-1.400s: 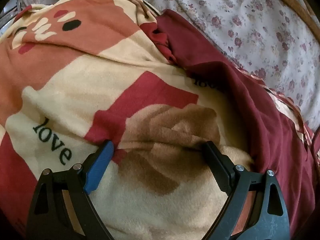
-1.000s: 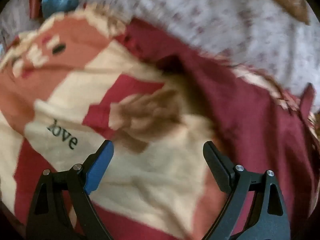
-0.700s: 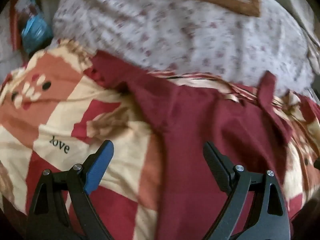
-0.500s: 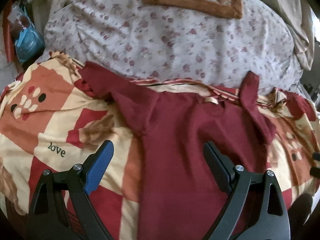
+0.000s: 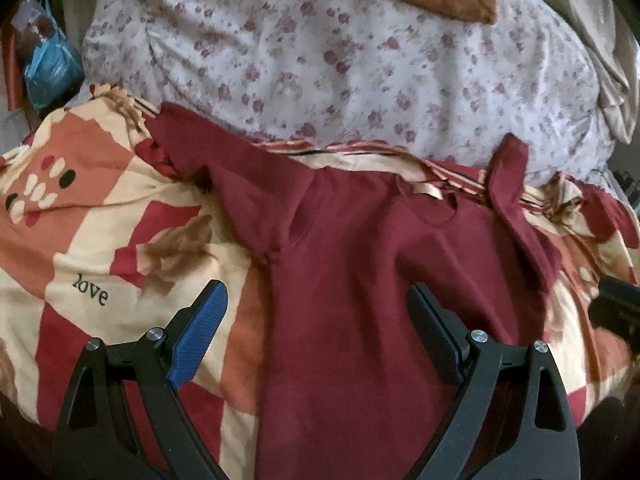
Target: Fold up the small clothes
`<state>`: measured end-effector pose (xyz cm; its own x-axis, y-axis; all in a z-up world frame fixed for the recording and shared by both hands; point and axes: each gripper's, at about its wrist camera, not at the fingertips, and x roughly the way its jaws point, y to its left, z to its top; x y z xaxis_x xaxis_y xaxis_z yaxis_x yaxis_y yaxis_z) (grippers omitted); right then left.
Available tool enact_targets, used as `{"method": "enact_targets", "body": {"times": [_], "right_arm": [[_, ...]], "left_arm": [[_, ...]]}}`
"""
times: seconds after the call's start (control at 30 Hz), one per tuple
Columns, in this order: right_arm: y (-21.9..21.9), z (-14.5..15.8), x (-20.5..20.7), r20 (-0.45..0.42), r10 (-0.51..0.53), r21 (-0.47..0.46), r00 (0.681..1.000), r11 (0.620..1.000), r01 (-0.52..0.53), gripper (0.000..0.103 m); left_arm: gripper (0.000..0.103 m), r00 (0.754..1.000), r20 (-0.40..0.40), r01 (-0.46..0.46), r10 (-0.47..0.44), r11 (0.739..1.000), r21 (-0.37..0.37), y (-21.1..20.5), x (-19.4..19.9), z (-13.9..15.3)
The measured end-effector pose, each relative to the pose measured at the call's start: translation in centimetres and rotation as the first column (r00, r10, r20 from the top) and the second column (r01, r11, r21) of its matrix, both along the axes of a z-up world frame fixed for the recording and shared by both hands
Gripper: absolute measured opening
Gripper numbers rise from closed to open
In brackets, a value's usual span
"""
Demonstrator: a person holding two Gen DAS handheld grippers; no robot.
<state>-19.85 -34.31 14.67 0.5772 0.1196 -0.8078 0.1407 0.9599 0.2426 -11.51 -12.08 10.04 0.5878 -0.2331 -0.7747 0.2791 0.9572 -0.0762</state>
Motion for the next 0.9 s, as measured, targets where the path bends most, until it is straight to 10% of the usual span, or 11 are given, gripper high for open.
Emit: {"method": "enact_targets", "body": {"times": [0.9], "right_arm": [[3.2,-7.8,7.0,-0.045,-0.154,-0.153,0.987,0.977,0.146,0.103]], "left_arm": [[0.091,0.999,-0.001,-0.046,0.046,0.998,0.034,-0.1,4.2,-4.8]]}}
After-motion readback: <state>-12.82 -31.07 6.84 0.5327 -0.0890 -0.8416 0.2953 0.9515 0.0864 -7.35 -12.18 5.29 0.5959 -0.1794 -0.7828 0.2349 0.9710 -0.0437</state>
